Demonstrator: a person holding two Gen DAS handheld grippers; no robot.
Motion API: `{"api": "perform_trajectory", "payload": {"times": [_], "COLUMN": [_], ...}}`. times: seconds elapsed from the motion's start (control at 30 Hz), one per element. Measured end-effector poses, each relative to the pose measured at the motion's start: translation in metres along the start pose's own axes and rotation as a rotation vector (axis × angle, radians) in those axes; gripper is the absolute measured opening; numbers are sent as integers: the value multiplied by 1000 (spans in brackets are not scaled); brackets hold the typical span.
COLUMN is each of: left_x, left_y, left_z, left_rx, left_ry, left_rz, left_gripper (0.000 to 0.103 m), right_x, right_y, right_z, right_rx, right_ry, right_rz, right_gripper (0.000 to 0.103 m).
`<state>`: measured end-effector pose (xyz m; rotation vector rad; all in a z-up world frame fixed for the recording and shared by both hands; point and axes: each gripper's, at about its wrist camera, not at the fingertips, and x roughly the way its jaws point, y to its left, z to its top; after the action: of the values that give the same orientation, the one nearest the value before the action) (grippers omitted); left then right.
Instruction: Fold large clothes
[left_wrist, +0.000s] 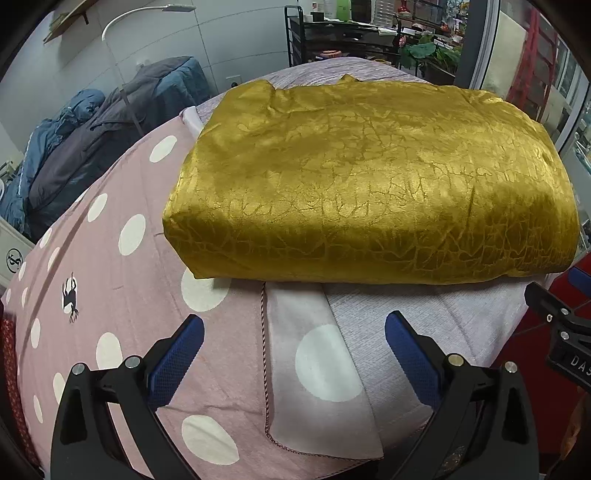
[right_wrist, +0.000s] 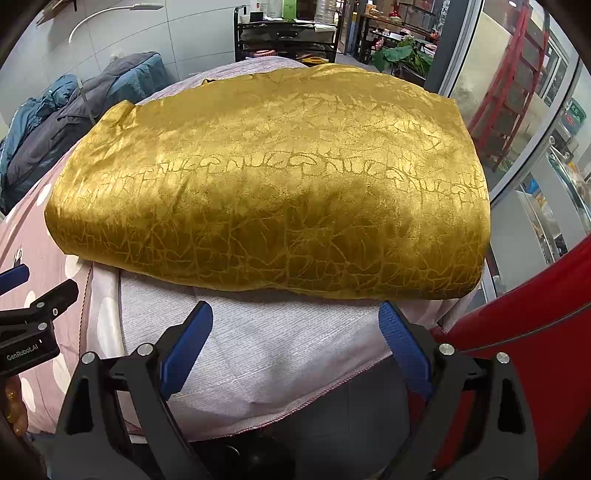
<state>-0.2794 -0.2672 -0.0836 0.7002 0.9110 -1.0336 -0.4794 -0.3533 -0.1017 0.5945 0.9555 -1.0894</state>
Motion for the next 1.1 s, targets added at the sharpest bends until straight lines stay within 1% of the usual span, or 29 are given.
{"api": "perform_trajectory", "payload": {"times": [0.7,0.9,1.0,1.1], "left_x": [0,-2,-2,-4], "left_y": [-2,-1,-2,-3], "left_z": [1,0,-1,-1], "left_rx": [1,-1,3,8], "left_ry": [7,-21,-13,-13], "left_rz": [-5,4,-6,2], "left_gripper": [97,97,97,97], "right_x": [0,0,0,-1], "right_y": [3,4,4,4], "right_z": [4,3,3,3], "right_rx": [-13,-19,-17,-17], "right_ry": [-1,0,-1,-3], "right_rz": [-4,-9,-11,-11], "right_gripper": [90,90,90,90]}}
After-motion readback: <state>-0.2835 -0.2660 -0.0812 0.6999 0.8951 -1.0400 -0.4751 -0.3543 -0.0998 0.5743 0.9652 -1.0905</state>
